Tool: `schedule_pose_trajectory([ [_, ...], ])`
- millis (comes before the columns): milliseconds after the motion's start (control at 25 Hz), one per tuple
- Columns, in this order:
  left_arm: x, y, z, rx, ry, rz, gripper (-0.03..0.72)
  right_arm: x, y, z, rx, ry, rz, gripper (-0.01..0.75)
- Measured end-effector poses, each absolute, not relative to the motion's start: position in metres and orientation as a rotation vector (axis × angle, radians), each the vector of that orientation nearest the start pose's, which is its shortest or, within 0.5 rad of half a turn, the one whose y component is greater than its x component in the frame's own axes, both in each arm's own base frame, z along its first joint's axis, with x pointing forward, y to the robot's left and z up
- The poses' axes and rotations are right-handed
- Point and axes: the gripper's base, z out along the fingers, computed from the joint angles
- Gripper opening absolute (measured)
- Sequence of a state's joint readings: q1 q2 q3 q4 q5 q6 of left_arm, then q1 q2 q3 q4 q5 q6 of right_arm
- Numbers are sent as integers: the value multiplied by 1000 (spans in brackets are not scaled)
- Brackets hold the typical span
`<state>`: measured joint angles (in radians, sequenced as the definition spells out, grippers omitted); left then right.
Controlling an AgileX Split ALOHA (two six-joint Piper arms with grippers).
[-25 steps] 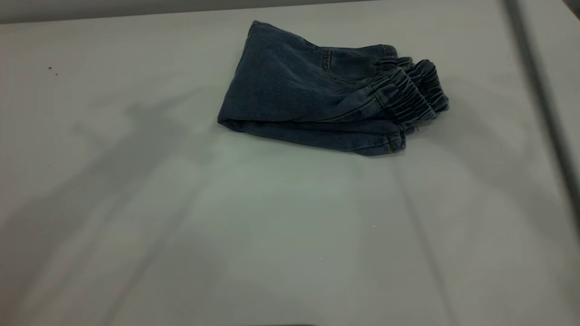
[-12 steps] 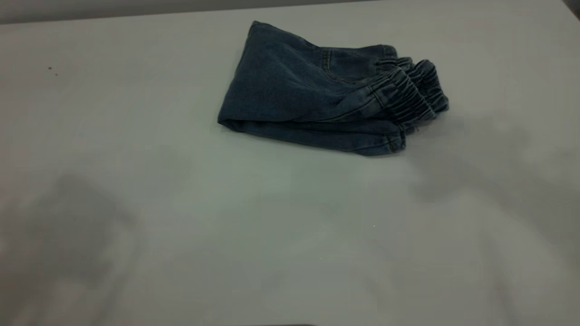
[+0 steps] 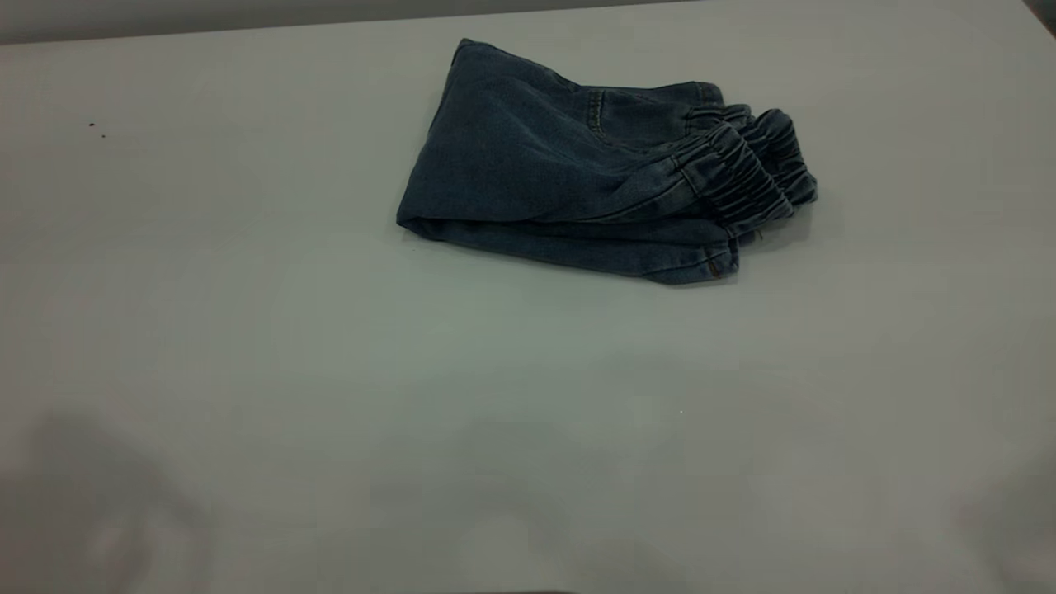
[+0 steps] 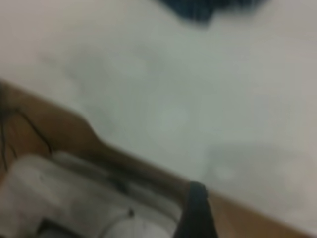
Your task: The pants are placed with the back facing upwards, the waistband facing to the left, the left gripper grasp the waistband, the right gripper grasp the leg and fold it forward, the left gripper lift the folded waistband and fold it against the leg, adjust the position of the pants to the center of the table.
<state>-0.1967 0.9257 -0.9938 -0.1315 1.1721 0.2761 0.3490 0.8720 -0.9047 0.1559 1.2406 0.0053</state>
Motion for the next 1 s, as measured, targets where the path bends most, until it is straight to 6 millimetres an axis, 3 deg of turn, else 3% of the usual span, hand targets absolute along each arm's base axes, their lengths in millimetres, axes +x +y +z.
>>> schedule_pose_trajectory([
  [200,107,-34,306,538,2600,-193,521,83,42,276,-433,2717,283,474],
  [320,85,-30,277,486,2634,-207,521,66,36,255,-424,2680,284,474],
  [440,65,-26,260,436,2609,-217,521,55,31,251,-415,2607,293,474],
  [640,43,-21,265,407,2432,-213,519,43,27,255,-407,2505,309,474],
  [1000,19,-16,270,393,2267,-214,517,37,24,258,-404,2455,317,474],
])
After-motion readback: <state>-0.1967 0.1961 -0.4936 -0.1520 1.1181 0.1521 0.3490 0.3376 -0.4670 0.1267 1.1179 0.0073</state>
